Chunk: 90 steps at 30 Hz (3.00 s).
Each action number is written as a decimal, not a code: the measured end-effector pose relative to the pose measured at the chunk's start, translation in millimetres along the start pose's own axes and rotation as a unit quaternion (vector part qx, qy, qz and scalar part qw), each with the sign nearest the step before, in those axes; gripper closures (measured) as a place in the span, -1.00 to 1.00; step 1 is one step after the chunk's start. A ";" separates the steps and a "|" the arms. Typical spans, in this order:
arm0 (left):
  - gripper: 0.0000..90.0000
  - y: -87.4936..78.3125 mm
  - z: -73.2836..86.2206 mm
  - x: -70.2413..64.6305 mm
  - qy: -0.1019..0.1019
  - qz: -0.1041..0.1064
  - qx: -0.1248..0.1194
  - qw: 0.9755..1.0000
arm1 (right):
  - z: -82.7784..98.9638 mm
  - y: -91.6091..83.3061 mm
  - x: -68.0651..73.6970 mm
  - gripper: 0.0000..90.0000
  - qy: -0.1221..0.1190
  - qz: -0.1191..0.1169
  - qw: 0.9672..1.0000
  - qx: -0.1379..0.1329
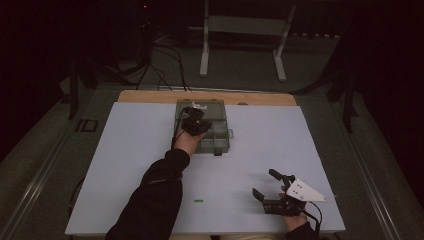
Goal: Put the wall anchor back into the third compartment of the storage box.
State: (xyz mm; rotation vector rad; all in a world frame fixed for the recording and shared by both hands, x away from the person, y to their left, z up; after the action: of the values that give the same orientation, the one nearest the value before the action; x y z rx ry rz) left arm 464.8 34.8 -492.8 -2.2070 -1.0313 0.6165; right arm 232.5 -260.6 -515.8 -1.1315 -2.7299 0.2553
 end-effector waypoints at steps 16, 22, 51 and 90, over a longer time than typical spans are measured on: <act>-0.15 -8.7 -2.5 2.2 0.002 0.027 -0.013 1.000 | 0.1 0.0 -0.4 -0.76 0.002 0.000 1.000 0.001; -0.69 -17.1 -2.7 1.2 0.013 0.029 -0.014 0.999 | 0.1 0.2 -0.3 -0.76 0.001 0.001 1.000 0.001; -1.00 -105.7 39.5 -7.1 0.089 0.108 -0.016 0.990 | -1.0 0.3 1.4 -0.76 -0.003 0.002 1.000 0.001; -1.00 -154.4 122.0 -58.4 0.168 0.178 -0.009 0.970 | -1.5 0.8 4.1 -0.76 -0.006 0.001 1.000 0.001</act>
State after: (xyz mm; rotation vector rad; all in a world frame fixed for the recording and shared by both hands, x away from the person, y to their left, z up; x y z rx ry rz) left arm 275.1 107.0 -461.8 -2.4265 -0.4746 0.3624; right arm 230.6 -257.0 -514.2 -1.1355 -2.7391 0.2669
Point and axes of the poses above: each handheld gripper's, and its own axes: y roughly forward along the jaws, z roughly out of its underside, x roughly to its left, the point moved 1 cm from there along y, roughly forward along the jaws, and after that the axes turned 4 degrees about y, right-handed, at the moved point
